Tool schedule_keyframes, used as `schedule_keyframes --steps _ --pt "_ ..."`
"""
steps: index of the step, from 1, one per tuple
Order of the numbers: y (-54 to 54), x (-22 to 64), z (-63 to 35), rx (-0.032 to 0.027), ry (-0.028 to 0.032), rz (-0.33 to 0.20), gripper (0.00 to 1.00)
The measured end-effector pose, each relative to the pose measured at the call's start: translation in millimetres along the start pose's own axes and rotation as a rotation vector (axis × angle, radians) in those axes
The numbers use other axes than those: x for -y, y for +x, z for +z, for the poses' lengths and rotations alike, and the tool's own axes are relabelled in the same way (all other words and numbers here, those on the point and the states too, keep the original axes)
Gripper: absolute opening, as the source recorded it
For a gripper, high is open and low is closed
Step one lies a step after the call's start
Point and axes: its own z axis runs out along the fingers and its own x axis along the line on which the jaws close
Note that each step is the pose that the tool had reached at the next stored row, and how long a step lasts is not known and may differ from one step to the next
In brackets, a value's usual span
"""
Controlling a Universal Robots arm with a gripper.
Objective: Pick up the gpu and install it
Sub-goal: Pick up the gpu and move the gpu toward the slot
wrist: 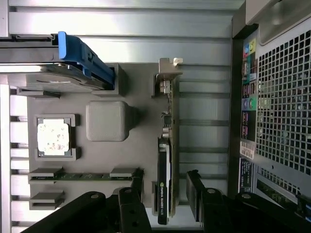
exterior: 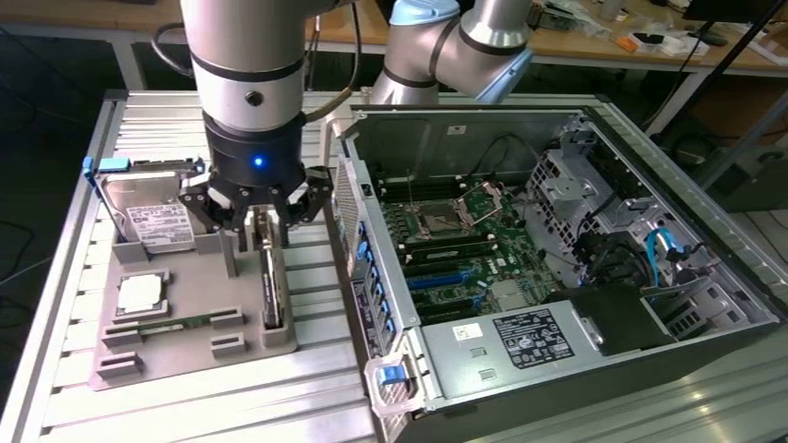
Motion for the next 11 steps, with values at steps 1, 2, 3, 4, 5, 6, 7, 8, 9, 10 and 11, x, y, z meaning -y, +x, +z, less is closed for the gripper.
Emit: schedule_keyframes --steps 1,2,3,4,5,6,7,8,9,10,11 --pt "-0.3 0.3 2.6 0.0000 0.0000 0.000 0.48" --pt "-0.5 0.5 4.5 -0.0001 0.0001 0.000 0.48" --pt "-0.7 0.7 6.3 0.0000 0.0000 0.000 0.48" --pt "-0.9 1.0 8.2 0.0000 0.0000 0.000 0.48" --pt "-1.0 1.2 9.9 0.0000 0.0000 0.000 0.48" --pt "-1.2 1.4 11.7 -0.0001 0.0001 0.000 0.48" --pt "-1.3 1.6 13.4 -0.0001 0.0001 0.000 0.48" --pt "-1.5 1.9 15.2 -0.0002 0.0001 0.000 0.48" --pt "-1.6 2.1 17.1 -0.0002 0.0001 0.000 0.48" --pt "-1.7 2.3 19.0 -0.0001 0.0000 0.000 0.48" --pt "-1.9 2.5 20.7 0.0000 0.0000 0.000 0.48"
